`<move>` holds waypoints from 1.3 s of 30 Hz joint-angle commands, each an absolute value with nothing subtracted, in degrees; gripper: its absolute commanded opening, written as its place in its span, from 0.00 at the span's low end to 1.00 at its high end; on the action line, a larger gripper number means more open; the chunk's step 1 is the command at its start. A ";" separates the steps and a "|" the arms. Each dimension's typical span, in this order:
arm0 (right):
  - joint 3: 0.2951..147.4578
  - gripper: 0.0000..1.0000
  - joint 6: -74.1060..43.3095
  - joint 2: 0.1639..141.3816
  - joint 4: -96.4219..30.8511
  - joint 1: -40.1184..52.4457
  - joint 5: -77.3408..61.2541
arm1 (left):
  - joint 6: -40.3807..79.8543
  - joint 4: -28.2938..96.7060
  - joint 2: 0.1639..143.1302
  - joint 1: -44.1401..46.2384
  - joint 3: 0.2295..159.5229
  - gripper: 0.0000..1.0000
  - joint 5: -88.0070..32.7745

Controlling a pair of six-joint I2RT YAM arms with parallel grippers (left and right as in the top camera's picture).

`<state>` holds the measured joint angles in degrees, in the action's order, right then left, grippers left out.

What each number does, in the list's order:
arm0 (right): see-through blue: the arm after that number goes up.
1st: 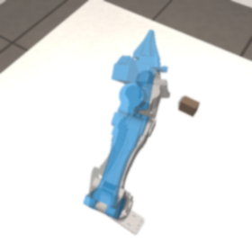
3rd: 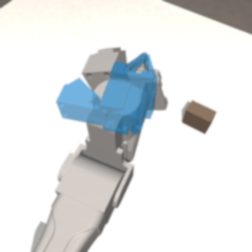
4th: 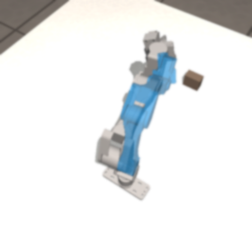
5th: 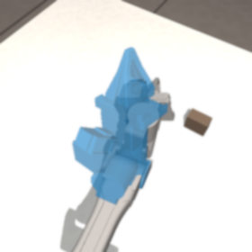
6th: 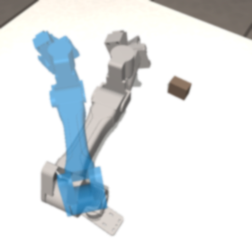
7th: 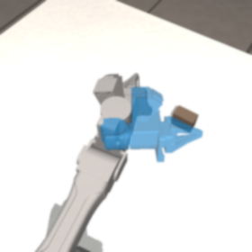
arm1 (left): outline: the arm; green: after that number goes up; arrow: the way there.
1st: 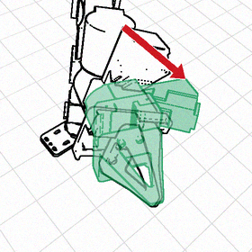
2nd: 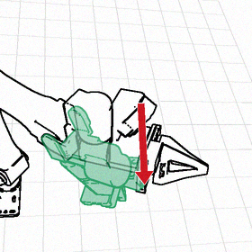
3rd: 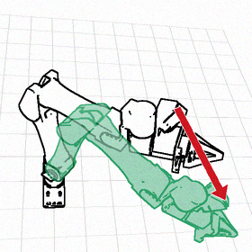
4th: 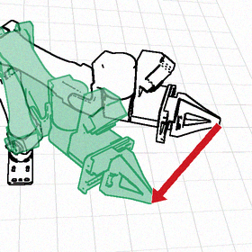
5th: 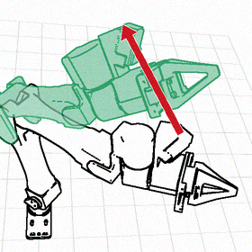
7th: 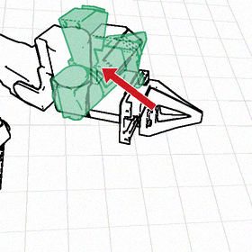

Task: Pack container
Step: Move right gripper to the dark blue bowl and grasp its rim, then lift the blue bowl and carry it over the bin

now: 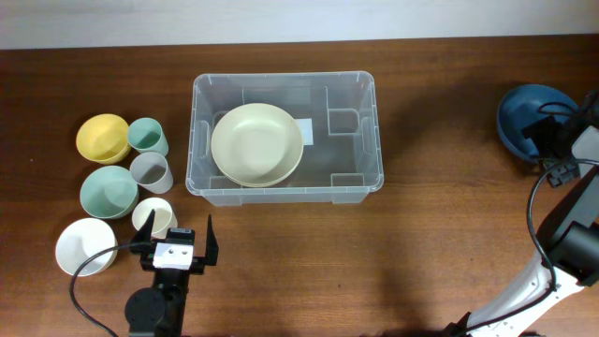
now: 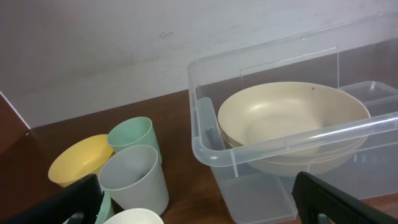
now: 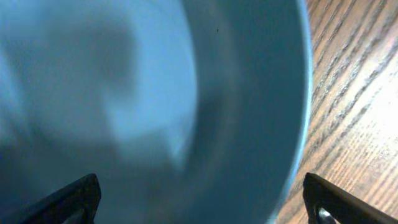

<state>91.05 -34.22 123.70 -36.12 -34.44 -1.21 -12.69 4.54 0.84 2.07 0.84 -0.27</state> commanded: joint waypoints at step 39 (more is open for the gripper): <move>90.70 0.04 -39.86 126.48 -28.88 -36.51 -15.05 | -13.58 4.62 0.51 1.69 0.54 1.00 -1.13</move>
